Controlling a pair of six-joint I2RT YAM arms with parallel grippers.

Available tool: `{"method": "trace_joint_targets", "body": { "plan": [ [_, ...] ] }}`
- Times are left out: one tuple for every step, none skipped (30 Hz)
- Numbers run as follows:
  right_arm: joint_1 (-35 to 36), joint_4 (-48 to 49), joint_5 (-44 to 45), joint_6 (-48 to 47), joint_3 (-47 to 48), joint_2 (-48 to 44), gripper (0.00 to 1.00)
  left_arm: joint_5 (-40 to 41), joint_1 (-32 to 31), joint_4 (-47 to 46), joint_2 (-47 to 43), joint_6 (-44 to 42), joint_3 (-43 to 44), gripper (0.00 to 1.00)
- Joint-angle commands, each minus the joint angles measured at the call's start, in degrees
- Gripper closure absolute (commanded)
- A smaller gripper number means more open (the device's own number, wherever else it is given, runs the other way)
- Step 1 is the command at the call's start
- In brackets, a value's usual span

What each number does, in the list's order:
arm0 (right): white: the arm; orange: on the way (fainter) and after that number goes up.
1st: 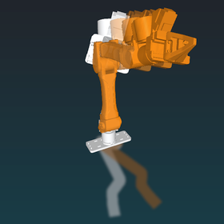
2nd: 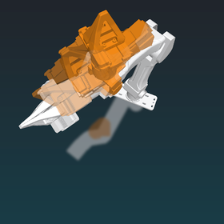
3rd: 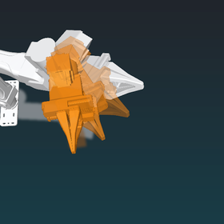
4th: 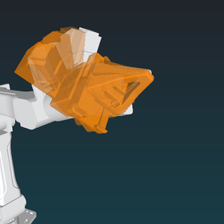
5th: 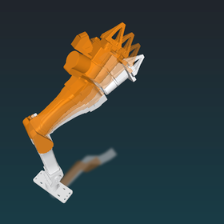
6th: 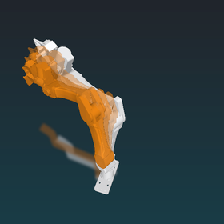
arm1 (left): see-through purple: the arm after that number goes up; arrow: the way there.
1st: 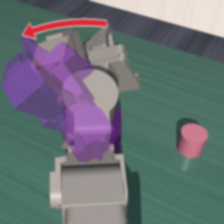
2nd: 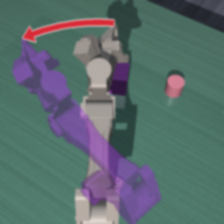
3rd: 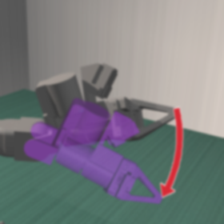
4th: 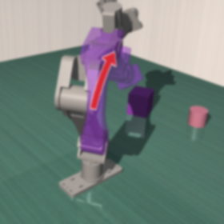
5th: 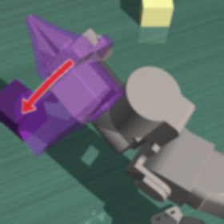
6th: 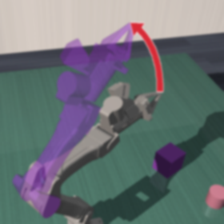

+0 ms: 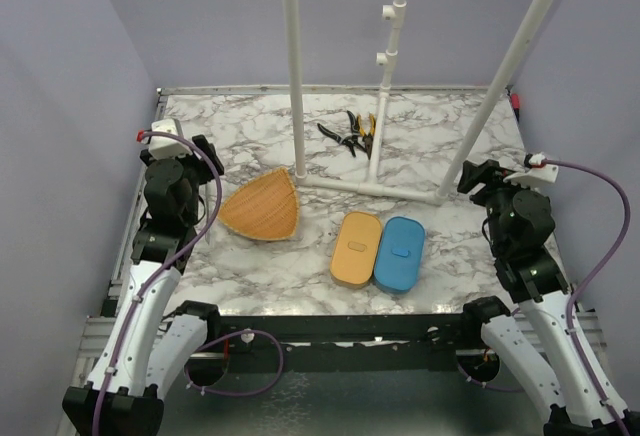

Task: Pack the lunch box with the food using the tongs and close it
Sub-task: Reset both arms

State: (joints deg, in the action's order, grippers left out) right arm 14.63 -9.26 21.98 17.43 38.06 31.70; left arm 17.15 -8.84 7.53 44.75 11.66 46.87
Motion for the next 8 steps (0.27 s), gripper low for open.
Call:
{"method": "trace_joint_targets", "body": {
  "plan": [
    [-0.2, 1.8, 2.6, -1.7, -0.7, 0.2, 0.28, 2.4, 0.2, -1.3, -2.0, -1.6, -2.8, 0.26],
    [-0.3, 1.7, 2.6, -1.8, -0.6, 0.3, 0.28, 2.4, 0.1, -1.4, -2.3, -1.6, -2.8, 0.26],
    [-0.3, 1.6, 2.5, -1.9, -0.5, 0.2, 0.28, 2.3, 0.2, -1.4, -2.4, -1.7, -2.9, 0.26],
    [-0.2, 1.6, 2.5, -1.8, -0.5, 0.2, 0.28, 2.0, 0.2, -1.5, -2.6, -2.1, -3.0, 0.26],
    [-0.2, 1.5, 2.4, -1.8, -0.5, 0.1, 0.28, 1.9, 0.2, -1.5, -2.6, -2.3, -3.1, 0.26],
    [-0.2, 1.4, 2.5, -1.7, -0.5, -0.1, 0.28, 1.8, 0.2, -1.5, -2.6, -2.5, -3.1, 0.25],
    [-0.2, 1.4, 2.6, -1.6, -0.6, -0.3, 0.28, 1.8, 0.2, -1.4, -2.6, -2.5, -3.3, 0.25],
    [-0.2, 1.5, 2.6, -1.6, -0.7, -0.5, 0.28, 1.8, 0.1, -1.4, -2.7, -2.6, -3.3, 0.25]
  ]
}}
